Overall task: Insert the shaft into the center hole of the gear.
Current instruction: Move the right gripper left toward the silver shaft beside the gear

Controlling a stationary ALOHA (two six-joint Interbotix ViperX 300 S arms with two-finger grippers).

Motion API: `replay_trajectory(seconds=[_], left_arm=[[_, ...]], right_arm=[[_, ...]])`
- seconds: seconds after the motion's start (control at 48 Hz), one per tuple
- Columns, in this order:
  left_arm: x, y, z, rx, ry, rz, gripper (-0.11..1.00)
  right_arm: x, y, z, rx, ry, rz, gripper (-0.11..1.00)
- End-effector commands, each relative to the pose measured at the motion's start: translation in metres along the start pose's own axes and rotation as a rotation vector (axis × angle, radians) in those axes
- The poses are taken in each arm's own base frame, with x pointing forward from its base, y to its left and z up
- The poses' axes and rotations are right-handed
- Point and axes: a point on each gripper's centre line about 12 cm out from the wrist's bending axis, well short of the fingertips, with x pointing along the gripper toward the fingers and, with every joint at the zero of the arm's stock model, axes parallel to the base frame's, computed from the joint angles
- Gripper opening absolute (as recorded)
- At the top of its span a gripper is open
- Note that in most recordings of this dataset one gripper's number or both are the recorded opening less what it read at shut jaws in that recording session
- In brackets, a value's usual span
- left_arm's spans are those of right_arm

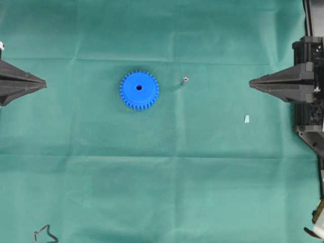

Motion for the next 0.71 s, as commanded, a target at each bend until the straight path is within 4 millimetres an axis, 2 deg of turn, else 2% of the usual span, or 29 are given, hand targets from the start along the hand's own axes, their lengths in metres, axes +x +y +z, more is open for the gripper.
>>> replay_trajectory(seconds=[0.0, 0.292, 0.521, 0.604, 0.688], left_arm=[[0.005, -0.003, 0.013, 0.007, -0.031, -0.018, 0.0], [0.005, -0.005, 0.014, 0.005, -0.032, -0.027, 0.0], [0.005, -0.005, 0.014, -0.006, -0.034, -0.027, 0.0], [0.005, -0.005, 0.013, -0.009, -0.029, -0.027, 0.0], [0.005, -0.005, 0.013, -0.013, -0.026, -0.027, 0.0]], right_arm=[[0.001, 0.0, 0.002, -0.017, -0.005, -0.002, 0.02], [0.01, -0.001, -0.013, 0.004, 0.087, -0.007, 0.02], [0.012, -0.004, -0.009, 0.016, 0.084, -0.02, 0.04], [0.013, -0.009, -0.008, 0.025, 0.082, -0.045, 0.16], [0.013, -0.016, -0.008, 0.041, 0.078, -0.08, 0.38]])
